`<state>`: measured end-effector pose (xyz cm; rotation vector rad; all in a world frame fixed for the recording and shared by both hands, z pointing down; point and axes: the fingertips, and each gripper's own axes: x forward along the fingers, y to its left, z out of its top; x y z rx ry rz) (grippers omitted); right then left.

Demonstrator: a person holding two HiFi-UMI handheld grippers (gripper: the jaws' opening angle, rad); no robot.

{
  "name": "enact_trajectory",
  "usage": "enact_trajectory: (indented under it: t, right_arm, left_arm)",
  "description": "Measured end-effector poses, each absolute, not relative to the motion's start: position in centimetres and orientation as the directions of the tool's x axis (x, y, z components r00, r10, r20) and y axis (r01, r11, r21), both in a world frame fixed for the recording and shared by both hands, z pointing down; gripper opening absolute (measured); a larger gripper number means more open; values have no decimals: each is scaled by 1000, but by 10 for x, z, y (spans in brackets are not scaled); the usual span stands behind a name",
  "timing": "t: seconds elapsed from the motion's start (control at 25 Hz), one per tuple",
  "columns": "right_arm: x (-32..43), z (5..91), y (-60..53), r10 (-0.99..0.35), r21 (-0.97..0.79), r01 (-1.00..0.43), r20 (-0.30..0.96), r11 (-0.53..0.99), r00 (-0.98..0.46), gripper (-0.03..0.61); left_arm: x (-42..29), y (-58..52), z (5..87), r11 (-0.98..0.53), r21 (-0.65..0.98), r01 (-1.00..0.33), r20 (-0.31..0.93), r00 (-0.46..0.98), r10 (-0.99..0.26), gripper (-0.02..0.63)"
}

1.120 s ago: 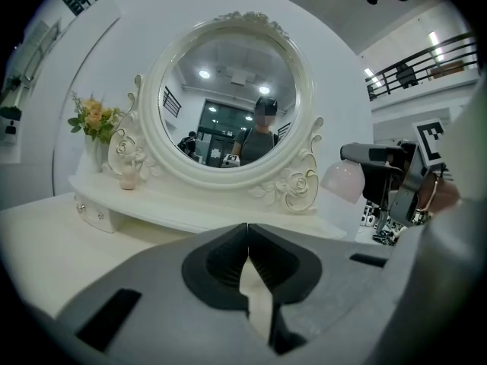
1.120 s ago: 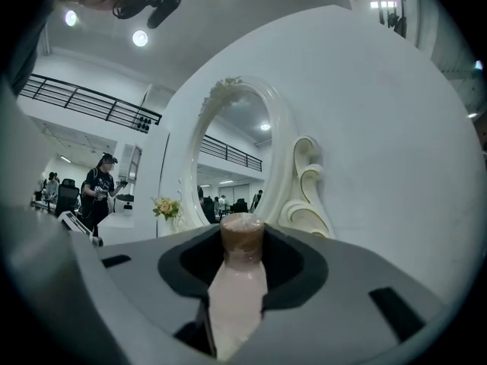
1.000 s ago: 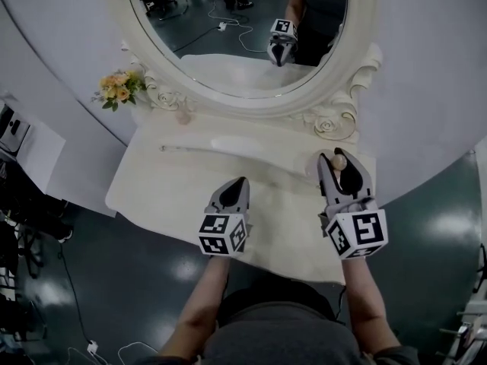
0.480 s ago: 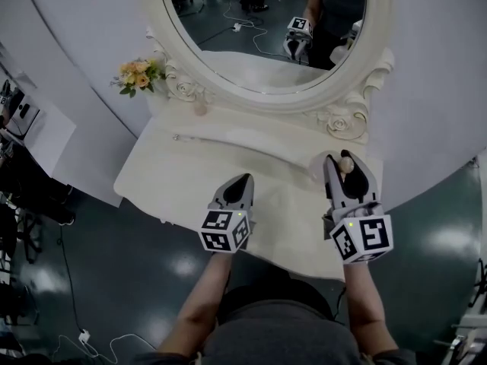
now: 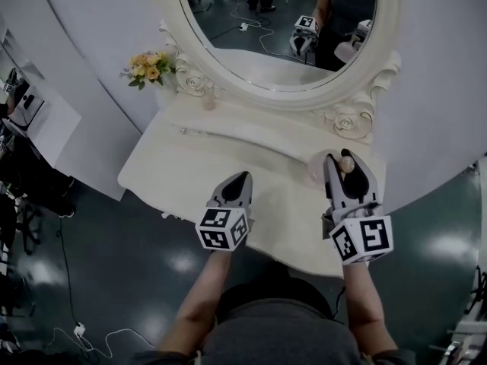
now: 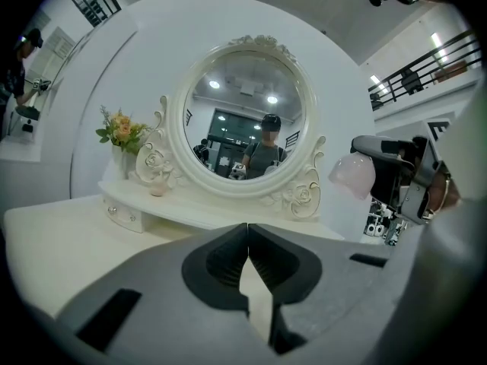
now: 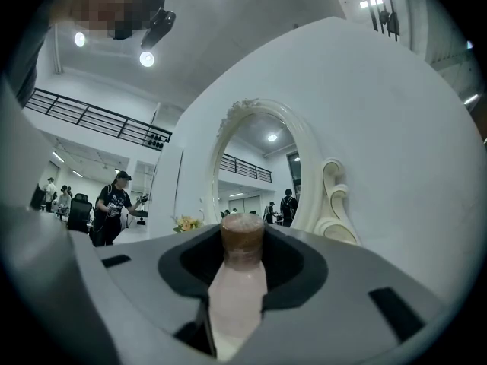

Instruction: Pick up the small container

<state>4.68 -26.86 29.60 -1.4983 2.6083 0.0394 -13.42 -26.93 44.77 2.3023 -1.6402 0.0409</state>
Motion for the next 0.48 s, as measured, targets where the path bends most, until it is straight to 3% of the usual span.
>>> enact_trajectory:
  t: [0.48]
  right_arm:
    - [37,292,-262,-839,-47,-843,-142,536,-526,141]
  left_arm:
    - [-149,-260,444,-251,224,-942,197,296,-935,6]
